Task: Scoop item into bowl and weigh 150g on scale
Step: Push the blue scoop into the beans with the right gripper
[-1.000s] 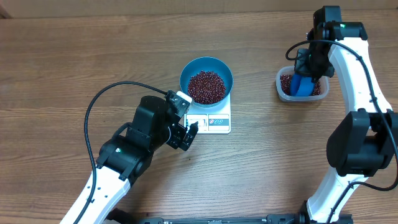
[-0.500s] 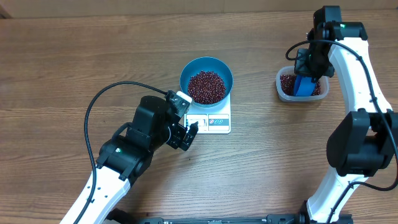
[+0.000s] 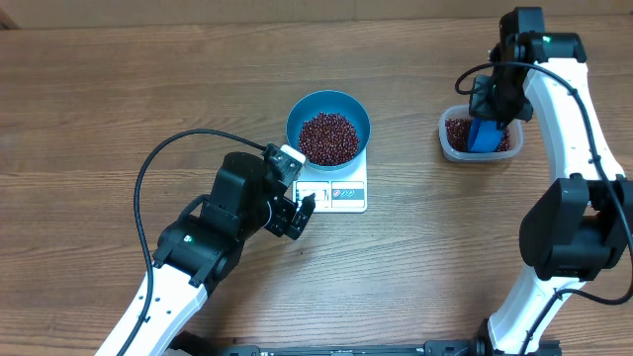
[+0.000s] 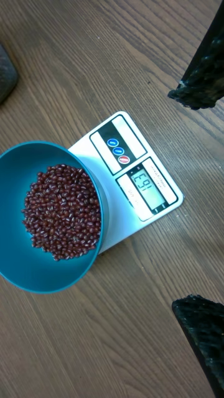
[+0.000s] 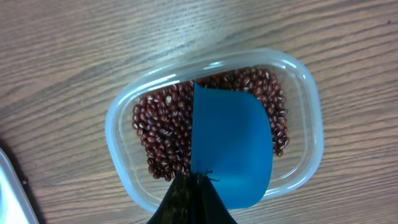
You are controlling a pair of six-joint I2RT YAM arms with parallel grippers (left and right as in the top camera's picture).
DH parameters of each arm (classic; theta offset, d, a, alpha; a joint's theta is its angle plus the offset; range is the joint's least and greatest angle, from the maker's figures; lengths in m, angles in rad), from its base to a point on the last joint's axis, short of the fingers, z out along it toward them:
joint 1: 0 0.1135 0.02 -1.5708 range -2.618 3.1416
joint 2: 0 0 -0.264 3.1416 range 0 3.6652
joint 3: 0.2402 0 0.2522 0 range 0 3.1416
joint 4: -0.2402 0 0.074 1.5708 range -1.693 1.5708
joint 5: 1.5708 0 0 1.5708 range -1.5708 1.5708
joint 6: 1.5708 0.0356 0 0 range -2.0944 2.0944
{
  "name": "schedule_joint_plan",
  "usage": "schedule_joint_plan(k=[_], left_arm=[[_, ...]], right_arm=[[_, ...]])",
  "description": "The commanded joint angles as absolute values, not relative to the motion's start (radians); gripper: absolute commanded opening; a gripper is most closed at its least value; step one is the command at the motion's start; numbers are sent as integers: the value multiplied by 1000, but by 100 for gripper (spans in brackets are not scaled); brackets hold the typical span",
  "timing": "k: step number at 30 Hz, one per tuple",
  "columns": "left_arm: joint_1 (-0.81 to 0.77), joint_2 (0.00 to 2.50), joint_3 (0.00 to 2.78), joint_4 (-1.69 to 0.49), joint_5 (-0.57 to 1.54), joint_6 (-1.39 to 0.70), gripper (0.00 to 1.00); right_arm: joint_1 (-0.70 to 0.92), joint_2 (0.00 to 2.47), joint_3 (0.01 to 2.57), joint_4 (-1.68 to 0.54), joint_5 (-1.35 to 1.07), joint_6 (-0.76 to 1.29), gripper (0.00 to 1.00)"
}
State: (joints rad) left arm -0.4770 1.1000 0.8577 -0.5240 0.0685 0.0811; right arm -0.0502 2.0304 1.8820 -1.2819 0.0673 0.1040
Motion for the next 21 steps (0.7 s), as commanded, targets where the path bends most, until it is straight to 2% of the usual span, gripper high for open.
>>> schedule_joint_plan(k=[1,21], left_arm=[[-472,1103,855,-519,80,85,100],[-471,1103,855,-519,76,86,99]], right_arm=[[-50,2025,1919,-1282,76,96,4],[-50,2025,1920,-1254,76,-10,4]])
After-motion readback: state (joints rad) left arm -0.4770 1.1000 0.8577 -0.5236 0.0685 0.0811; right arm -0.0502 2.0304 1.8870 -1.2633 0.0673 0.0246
